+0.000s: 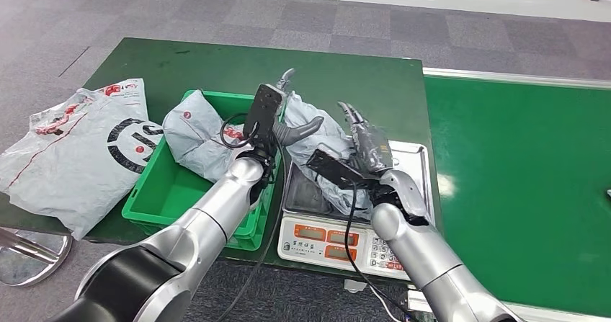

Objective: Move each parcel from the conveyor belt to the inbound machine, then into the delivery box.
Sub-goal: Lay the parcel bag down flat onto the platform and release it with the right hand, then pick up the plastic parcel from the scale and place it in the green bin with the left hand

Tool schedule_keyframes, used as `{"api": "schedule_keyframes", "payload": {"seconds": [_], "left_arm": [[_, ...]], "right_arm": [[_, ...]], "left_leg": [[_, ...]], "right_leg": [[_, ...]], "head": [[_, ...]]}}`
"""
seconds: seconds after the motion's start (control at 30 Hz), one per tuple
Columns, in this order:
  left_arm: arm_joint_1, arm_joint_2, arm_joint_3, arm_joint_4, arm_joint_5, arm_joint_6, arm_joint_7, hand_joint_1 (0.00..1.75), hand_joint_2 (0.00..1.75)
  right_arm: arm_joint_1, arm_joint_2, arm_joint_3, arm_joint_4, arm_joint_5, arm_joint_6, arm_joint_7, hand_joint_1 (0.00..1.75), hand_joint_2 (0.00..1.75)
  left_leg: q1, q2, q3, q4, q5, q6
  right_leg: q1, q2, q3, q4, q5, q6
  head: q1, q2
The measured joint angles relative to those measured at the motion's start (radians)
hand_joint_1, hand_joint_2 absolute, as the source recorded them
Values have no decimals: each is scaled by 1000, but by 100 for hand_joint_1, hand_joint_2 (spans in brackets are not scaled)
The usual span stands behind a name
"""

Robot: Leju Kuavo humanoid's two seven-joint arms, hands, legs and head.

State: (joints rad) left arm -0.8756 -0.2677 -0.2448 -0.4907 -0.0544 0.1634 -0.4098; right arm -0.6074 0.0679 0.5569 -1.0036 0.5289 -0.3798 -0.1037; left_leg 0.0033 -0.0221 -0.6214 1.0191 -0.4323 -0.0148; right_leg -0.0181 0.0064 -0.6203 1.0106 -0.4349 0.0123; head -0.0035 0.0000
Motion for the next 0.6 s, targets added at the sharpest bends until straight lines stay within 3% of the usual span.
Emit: {"api": "schedule_keyframes", "payload": {"seconds": [0.2,0.33,0.6], "left_arm": [[-21,-13,-7,16,-42,-29,43,0,175],[-21,-12,-10,26,-52,-39,42,0,175],[-21,-13,-31,30,-89,-61,73,0,175]], "right_arm": [[27,-9,-118,-27,-173,33,-136,0,175],[47,-10,-164,-27,-270,67,-191,0,0],[10,-12,-247,4,-406,113,-219,0,0]], "left_leg": [[0,1,0,0,0,0],[0,0,0,0,0,0],[0,0,0,0,0,0]], "right_leg": [[0,0,0,0,0,0],[0,0,0,0,0,0],[0,0,0,0,0,0]], "head": [[0,0],[0,0],[0,0]]}}
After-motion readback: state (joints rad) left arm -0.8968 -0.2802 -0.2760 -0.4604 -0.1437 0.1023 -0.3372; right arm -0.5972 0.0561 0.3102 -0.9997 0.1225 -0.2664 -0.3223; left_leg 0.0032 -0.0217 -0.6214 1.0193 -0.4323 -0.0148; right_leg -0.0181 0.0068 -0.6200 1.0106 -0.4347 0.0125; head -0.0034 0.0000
